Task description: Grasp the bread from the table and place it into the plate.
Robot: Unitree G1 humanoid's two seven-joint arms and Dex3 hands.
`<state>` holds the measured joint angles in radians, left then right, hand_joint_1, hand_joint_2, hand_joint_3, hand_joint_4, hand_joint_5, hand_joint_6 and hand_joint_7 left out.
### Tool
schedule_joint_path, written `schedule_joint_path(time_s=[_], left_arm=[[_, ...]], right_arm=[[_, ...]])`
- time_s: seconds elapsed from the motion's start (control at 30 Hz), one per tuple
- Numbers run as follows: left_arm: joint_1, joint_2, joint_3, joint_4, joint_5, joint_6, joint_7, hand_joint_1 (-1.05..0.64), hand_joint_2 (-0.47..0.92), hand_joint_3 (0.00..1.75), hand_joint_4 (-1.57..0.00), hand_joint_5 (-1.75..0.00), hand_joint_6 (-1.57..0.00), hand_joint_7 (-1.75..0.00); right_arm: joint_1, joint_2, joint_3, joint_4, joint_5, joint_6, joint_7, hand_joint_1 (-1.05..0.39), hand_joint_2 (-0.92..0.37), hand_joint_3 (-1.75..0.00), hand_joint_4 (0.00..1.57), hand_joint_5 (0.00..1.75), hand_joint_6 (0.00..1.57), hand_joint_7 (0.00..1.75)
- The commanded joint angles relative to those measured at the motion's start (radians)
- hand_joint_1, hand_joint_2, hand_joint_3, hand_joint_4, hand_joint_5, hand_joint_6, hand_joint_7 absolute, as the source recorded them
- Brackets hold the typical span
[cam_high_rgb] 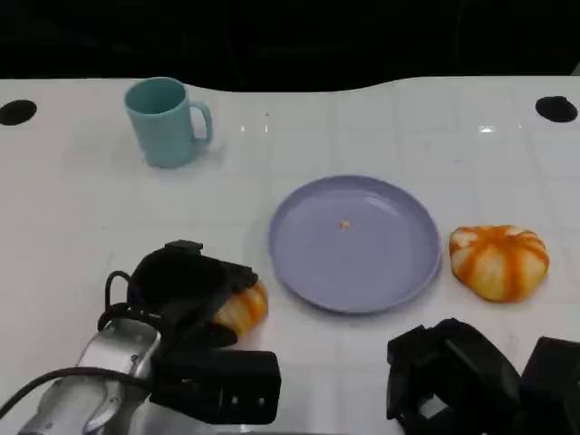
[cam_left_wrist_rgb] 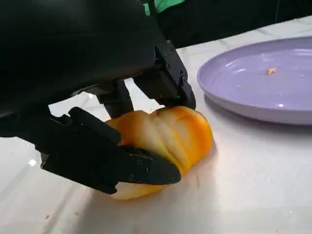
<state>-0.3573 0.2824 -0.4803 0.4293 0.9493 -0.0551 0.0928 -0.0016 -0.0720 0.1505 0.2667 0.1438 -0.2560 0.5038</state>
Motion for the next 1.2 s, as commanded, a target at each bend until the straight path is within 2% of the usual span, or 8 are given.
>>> schedule_joint_path(time_s=[0.03,0.1,0.17,0.4,0.6,0.77,0.97,1.2], left_arm=[[0.013,0.027,-0.017,0.052,-0.005,-0.004,0.041,-0.32,0.69,0.8,-0.84,-1.64,-1.15,-0.42],[0.013,0.028,-0.02,0.054,-0.003,-0.004,0.057,-0.31,0.7,0.84,-0.82,-1.72,-0.97,-0.85],[0.013,0.03,-0.023,0.056,-0.003,-0.007,0.072,-0.3,0.7,0.86,-0.83,-1.74,-0.89,-1.05],[0.014,0.037,-0.016,0.017,-0.007,0.005,0.085,-0.3,0.68,0.83,-0.8,-1.74,-0.89,-0.92],[0.015,0.048,-0.008,0.008,-0.016,-0.02,0.144,-0.27,0.58,1.09,-0.85,-1.75,-0.75,-1.47],[0.009,0.058,-0.007,0.015,-0.014,-0.057,0.226,-0.26,0.51,1.19,-0.84,-1.75,-0.75,-1.47],[0.015,0.072,0.017,0.014,-0.041,-0.125,0.306,-0.23,0.46,1.34,-0.89,-1.75,-0.71,-1.73],[0.047,0.086,0.049,-0.056,-0.053,-0.155,0.367,-0.2,0.43,1.41,-0.9,-1.75,-0.71,-1.75]], right_arm=[[0.01,-0.009,-0.005,-0.013,-0.006,-0.001,-0.006,-1.05,-0.17,-1.14,1.55,1.25,1.57,0.94],[0.012,-0.009,-0.004,-0.017,-0.009,0.002,-0.01,-1.05,-0.17,-1.14,1.55,1.25,1.57,0.94],[0.013,-0.009,-0.004,-0.02,-0.008,0.006,-0.01,-1.05,-0.17,-1.15,1.55,1.25,1.57,0.94],[0.016,-0.005,-0.006,-0.018,0.009,0.004,0.002,-1.05,-0.15,-1.17,1.55,1.26,1.57,0.95],[0.026,0.0,-0.006,-0.019,0.005,0.014,-0.009,-1.05,-0.09,-1.22,1.57,1.25,1.57,0.96],[0.029,-0.011,0.0,-0.017,-0.023,0.001,-0.019,-1.05,-0.15,-1.19,1.53,1.26,1.57,0.97],[0.036,-0.009,-0.001,-0.036,-0.022,0.026,-0.024,-1.05,-0.16,-1.14,1.51,1.29,1.57,0.98],[0.037,-0.013,-0.005,-0.029,-0.014,0.009,-0.009,-1.05,-0.17,-1.14,1.51,1.28,1.57,0.96]])
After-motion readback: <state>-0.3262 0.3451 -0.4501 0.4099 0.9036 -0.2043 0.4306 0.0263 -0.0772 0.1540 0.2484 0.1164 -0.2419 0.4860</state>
